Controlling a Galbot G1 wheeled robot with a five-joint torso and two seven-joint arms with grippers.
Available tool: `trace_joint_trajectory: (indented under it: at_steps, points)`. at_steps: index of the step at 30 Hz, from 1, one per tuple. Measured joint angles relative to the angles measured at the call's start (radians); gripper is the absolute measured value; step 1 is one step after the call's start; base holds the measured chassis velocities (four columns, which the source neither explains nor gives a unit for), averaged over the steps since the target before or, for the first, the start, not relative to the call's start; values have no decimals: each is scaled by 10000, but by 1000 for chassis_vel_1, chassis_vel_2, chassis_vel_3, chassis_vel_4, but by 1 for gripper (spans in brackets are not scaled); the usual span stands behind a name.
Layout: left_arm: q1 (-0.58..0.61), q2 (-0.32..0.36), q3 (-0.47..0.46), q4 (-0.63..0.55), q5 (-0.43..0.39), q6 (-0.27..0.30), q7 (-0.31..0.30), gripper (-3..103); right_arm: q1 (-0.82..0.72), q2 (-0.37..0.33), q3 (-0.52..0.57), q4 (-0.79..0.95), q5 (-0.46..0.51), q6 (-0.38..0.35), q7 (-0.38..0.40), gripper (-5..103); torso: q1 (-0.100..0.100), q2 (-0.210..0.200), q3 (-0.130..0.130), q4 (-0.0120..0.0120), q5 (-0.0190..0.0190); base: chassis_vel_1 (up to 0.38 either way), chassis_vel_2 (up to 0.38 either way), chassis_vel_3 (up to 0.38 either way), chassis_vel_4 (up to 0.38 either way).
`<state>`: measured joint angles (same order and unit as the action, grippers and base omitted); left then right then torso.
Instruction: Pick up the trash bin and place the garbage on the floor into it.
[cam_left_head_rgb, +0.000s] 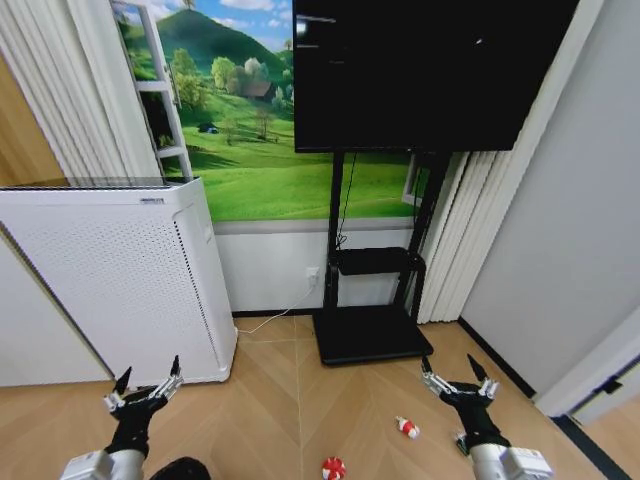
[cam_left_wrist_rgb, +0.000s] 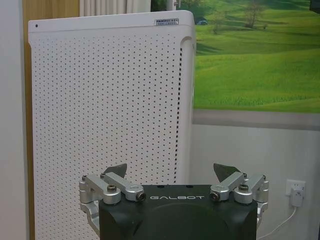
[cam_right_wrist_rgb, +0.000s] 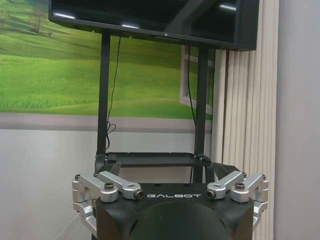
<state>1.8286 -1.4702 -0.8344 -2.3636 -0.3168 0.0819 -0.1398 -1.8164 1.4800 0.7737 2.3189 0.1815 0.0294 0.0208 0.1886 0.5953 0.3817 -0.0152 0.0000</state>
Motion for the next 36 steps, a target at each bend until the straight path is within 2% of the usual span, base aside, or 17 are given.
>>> trace_joint_trajectory:
  at_steps: [24,25,28,36]
  points:
    - [39,33,33,165,-55,-55,61,97,-29,211,-66,-149,31,-24,52,100,-411,-1100,-689,0,0,0,0,0,0]
    - [39,18,43,164,-52,-55,62,94,-41,242,-74,-150,29,-22,52,100,-429,-1150,-719,0,0,0,0,0,0]
    - [41,12,49,163,-49,-55,63,94,-46,258,-77,-150,26,-20,52,100,-444,-1191,-745,0,0,0,0,0,0]
    - [48,3,47,159,-54,-49,83,100,-84,313,-75,-173,21,71,56,100,-596,-1602,-1006,0,0,0,0,0,0]
